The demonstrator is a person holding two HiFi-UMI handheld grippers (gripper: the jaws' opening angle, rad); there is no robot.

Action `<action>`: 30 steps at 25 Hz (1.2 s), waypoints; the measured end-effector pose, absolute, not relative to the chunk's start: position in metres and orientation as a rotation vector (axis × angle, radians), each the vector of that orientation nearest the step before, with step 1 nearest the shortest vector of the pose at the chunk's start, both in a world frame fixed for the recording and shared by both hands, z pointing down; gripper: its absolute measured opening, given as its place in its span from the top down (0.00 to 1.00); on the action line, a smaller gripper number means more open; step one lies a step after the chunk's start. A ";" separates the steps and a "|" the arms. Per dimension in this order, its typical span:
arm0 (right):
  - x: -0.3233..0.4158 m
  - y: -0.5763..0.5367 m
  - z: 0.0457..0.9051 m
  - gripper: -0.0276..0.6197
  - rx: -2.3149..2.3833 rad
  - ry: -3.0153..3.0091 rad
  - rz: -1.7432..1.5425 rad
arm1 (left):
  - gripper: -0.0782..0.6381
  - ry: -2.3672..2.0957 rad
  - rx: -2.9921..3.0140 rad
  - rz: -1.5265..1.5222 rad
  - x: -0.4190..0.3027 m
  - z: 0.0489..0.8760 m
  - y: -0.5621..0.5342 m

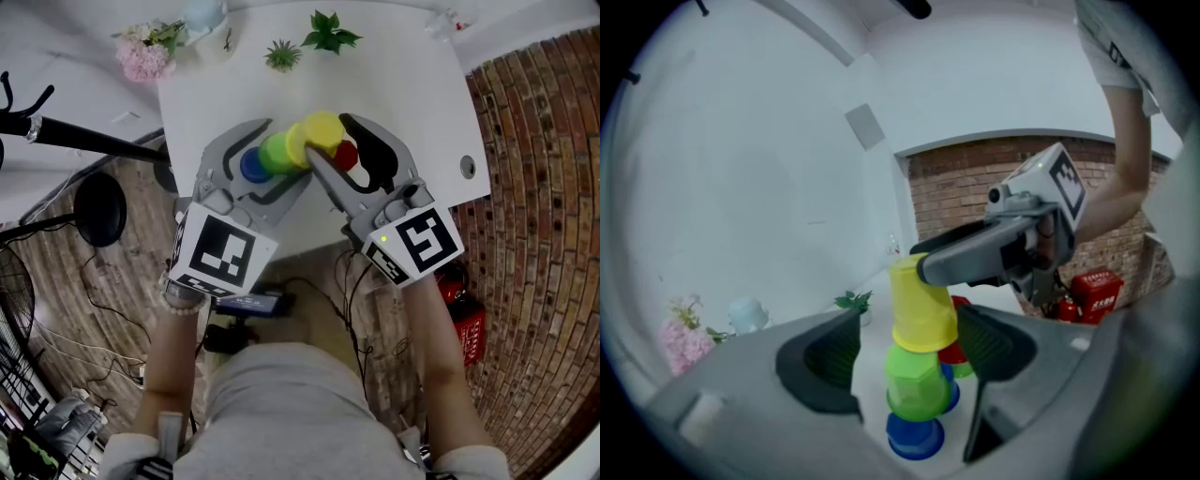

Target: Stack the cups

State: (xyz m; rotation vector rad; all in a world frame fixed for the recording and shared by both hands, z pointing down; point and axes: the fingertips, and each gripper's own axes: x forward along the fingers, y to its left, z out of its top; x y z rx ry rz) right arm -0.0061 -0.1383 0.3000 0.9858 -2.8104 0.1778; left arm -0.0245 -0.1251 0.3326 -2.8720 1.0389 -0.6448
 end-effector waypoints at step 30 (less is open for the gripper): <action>0.085 -0.069 0.275 0.95 1.469 -2.575 0.148 | 0.90 1.284 -2.847 -0.440 -0.088 0.273 -0.072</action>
